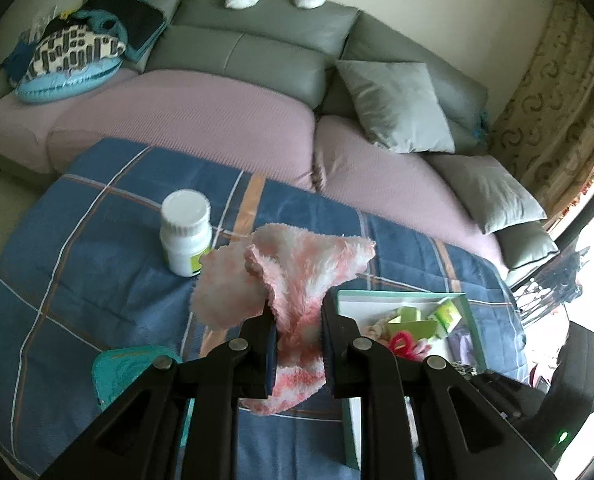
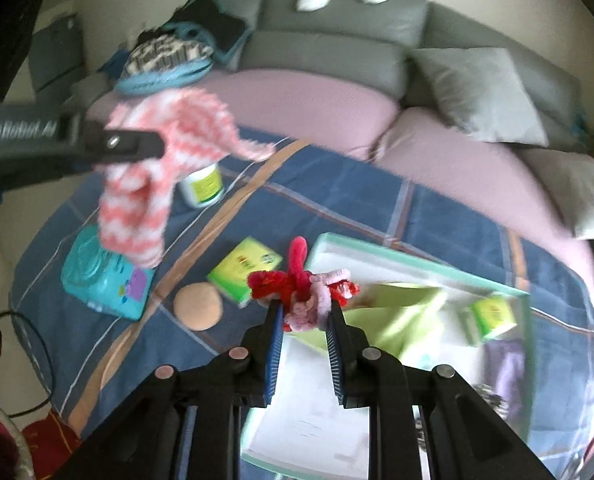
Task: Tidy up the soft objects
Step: 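Carry the towel and red hair tie over the tray and release both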
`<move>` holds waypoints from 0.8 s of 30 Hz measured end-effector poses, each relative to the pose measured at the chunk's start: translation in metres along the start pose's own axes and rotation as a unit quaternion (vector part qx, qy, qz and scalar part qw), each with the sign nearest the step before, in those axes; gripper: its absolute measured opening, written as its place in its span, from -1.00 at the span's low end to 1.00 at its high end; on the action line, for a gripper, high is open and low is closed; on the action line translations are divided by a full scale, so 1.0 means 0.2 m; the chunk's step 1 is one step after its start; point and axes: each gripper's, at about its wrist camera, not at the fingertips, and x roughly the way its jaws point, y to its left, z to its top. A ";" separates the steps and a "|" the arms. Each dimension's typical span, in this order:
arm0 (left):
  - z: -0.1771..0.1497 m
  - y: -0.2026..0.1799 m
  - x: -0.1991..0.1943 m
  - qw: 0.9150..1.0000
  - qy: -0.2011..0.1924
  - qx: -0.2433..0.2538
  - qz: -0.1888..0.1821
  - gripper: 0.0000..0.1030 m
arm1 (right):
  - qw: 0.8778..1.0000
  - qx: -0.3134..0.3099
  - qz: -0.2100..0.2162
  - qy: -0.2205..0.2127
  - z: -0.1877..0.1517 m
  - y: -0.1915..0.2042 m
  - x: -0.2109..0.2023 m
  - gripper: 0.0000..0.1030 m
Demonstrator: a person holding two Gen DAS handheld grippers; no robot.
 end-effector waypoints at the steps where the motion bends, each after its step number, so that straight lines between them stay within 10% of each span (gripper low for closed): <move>1: 0.00 -0.03 -0.02 1.000 -0.005 0.006 -0.003 -0.63 | 1.000 0.008 -0.007 -0.004 -0.01 -0.03 -0.03 -0.57; 24: -0.23 -0.70 -0.06 0.980 0.026 0.164 -0.109 -0.63 | 0.961 0.212 -0.179 -0.016 -0.35 -0.85 -0.48 -0.57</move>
